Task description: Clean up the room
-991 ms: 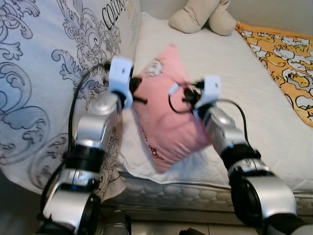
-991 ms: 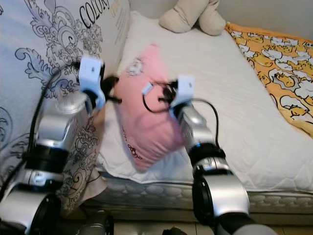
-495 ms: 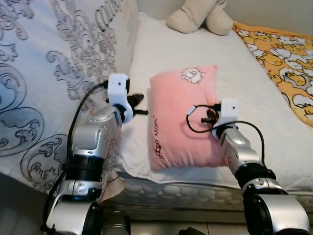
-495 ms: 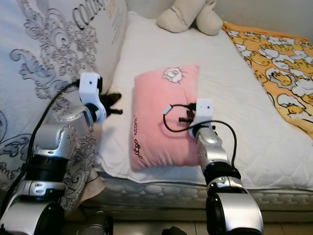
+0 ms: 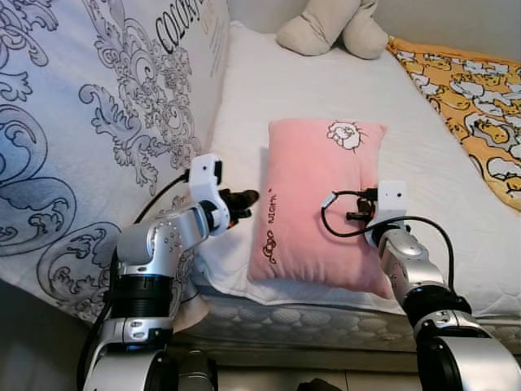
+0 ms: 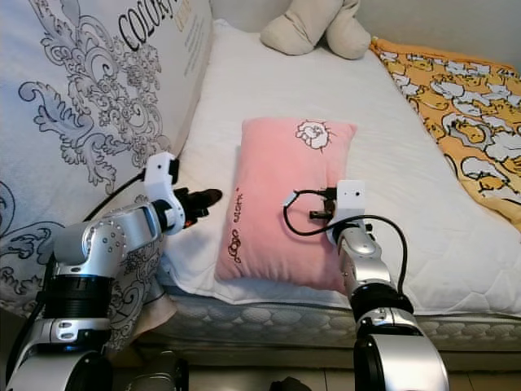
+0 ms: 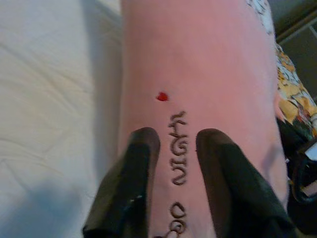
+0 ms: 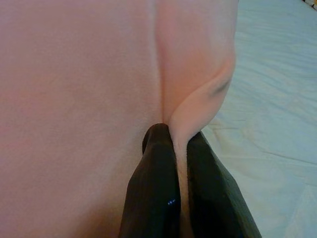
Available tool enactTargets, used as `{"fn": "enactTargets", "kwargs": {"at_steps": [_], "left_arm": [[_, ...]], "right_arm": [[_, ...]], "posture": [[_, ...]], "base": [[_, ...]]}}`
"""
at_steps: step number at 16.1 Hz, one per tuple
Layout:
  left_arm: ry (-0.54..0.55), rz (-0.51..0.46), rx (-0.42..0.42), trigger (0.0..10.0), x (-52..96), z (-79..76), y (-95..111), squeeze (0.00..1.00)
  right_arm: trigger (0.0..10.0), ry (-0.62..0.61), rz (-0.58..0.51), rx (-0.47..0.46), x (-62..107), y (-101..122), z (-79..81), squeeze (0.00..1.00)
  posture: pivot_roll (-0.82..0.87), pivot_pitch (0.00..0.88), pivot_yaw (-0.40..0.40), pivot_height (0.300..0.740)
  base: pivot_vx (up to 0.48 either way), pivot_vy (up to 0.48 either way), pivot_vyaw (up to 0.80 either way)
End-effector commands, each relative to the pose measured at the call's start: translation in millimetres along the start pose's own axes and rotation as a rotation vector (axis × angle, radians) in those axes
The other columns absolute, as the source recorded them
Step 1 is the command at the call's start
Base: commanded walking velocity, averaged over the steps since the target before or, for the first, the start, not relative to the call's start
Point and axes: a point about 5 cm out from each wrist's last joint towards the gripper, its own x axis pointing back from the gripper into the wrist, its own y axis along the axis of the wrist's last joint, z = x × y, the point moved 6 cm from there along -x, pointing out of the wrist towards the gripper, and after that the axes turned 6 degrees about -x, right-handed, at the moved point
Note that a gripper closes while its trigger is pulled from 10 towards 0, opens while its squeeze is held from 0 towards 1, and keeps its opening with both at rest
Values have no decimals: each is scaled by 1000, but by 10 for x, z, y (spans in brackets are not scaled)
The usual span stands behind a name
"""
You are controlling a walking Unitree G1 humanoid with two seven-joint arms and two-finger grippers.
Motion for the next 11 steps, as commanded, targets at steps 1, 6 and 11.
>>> {"fn": "enactTargets", "kwargs": {"at_steps": [1, 6, 11], "left_arm": [[-39, 11, -36, 10000, -7, -95, -26, 1000], [-44, -7, -70, 10000, -15, 17, -15, 1000], [-75, 4, -132, 10000, -67, 11, -48, 1000]], "right_arm": [[0, 0, 10, -2, 9, -39, -6, 0], [0, 71, -15, -23, 16, -10, 139, 0], [0, 79, -11, -31, 22, -31, 159, 0]], "posture": [[103, 0, -86, 697], [98, 0, -91, 697], [97, 0, -88, 697]], "base": [[0, 0, 0], [0, 0, 0], [0, 0, 0]]}}
